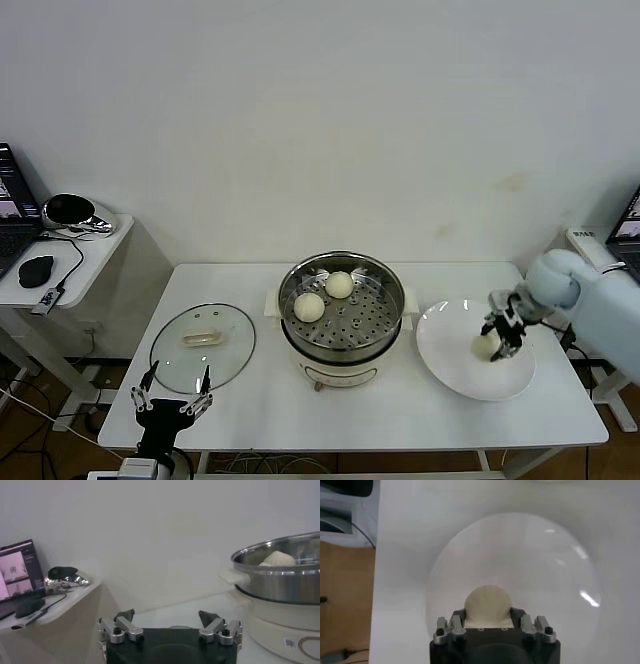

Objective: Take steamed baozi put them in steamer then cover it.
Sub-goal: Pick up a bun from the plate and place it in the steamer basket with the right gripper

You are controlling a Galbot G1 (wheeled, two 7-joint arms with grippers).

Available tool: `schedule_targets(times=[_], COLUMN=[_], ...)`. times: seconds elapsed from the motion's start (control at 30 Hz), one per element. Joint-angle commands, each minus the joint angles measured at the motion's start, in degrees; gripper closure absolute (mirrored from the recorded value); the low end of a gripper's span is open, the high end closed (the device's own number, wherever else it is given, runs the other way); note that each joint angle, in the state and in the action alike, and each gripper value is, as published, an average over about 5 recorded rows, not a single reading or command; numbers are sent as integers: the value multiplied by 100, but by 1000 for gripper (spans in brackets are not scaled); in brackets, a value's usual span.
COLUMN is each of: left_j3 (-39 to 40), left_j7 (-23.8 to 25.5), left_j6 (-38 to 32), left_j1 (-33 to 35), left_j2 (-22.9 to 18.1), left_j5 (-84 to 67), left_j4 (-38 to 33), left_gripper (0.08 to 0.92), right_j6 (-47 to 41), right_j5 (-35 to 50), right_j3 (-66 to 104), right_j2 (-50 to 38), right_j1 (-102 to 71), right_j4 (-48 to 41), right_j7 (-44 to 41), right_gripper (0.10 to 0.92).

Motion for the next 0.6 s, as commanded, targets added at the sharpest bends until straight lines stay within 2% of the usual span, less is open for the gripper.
schedule_targets(times=[0.03, 0.3, 0.6], left_j3=[1, -54, -186], left_j7=[2, 5, -2], left_j6=[17, 32, 25], left_j1=[-33, -101, -42], left_j2=[44, 63, -32], left_j5=[-38, -96, -126], left_j4=[-15, 14, -40], left_gripper=[177, 177, 177], right_j6=[74, 204, 1081], right_j5=[855, 1450, 1582], right_j3=[-705, -1190, -2049], right_j2=[440, 1631, 2920], right_j1=[2116, 2922, 2626], right_j4=[5, 61, 336], right_j7=[-304, -155, 235], right_gripper=[457, 457, 448])
